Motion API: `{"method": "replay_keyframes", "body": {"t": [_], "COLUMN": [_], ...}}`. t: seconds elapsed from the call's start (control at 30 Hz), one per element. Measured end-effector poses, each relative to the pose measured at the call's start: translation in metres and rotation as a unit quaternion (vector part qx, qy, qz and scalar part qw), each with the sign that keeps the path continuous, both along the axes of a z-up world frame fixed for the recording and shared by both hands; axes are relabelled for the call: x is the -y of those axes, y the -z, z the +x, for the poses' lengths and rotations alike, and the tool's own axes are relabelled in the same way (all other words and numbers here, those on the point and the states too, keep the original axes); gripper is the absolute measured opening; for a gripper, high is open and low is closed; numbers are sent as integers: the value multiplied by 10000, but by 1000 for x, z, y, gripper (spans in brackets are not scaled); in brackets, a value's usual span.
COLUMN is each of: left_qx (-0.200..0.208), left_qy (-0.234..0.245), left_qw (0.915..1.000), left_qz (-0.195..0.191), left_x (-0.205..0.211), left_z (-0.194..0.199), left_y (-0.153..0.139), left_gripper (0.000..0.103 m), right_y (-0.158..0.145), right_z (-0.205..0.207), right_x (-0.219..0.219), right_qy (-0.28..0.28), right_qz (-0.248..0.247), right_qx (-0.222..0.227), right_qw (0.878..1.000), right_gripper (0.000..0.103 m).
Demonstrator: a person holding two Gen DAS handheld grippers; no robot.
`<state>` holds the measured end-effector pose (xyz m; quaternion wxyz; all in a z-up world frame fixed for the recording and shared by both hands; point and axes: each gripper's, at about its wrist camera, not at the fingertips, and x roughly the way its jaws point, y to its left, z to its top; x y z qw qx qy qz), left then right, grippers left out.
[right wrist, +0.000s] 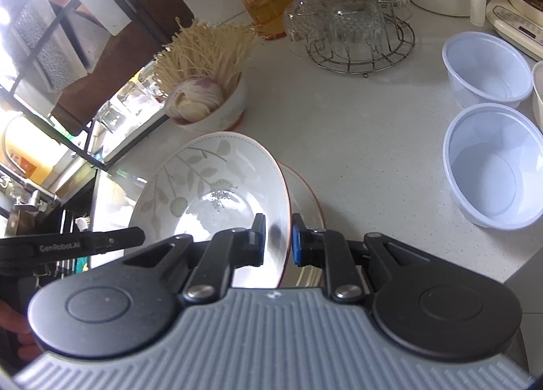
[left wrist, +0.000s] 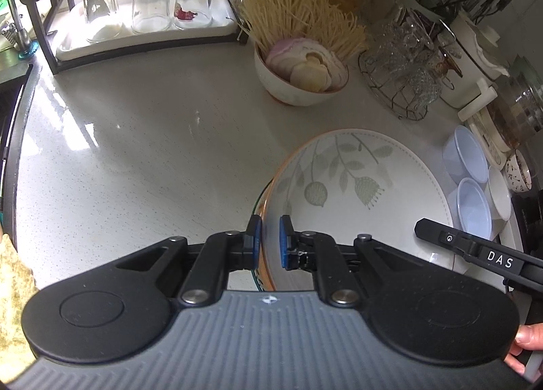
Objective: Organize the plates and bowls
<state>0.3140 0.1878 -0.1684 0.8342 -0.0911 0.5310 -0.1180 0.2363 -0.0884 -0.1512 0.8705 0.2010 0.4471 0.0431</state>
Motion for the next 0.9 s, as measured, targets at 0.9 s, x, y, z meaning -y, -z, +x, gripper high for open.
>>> {"method": "replay_keyframes", "body": {"t": [0.9], "left_qx": [-360], "left_qy": [405], "left_qw": [9978], "left_qz": [382], "left_x": [13], "left_z": [12], "left_y": [19], "left_gripper": [14], "right_y": [20], "right_z": [8], "right_x": [-9], "right_qy": [7], "right_qz": [-405], "right_qx": [-59], "right_qw": [9992], "right_gripper": [19]}}
